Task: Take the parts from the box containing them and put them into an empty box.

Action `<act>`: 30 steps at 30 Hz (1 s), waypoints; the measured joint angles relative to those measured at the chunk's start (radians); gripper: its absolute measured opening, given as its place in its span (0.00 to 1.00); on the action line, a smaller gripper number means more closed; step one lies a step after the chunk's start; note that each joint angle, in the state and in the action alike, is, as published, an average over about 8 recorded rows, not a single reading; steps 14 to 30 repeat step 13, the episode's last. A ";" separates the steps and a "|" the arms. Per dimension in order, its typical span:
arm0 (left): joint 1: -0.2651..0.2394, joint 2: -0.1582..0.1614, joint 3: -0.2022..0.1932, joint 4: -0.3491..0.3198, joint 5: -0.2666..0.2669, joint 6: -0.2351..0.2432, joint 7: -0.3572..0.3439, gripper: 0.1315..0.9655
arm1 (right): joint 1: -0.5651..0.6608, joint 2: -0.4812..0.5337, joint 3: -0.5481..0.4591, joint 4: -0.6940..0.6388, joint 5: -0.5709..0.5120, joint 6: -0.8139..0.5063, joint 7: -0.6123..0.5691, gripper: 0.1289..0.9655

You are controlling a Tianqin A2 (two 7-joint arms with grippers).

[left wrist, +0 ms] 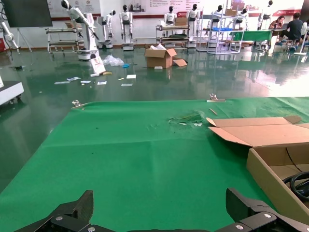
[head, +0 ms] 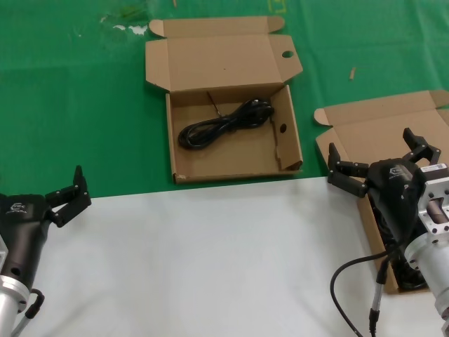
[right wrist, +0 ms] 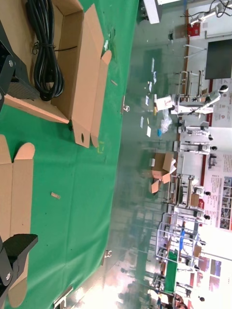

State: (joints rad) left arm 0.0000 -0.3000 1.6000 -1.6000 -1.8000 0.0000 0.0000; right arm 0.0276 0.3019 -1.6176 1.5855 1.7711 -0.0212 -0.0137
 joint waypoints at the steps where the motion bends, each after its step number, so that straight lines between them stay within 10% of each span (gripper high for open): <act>1: 0.000 0.000 0.000 0.000 0.000 0.000 0.000 1.00 | 0.000 0.000 0.000 0.000 0.000 0.000 0.000 1.00; 30: 0.000 0.000 0.000 0.000 0.000 0.000 0.000 1.00 | 0.000 0.000 0.000 0.000 0.000 0.000 0.000 1.00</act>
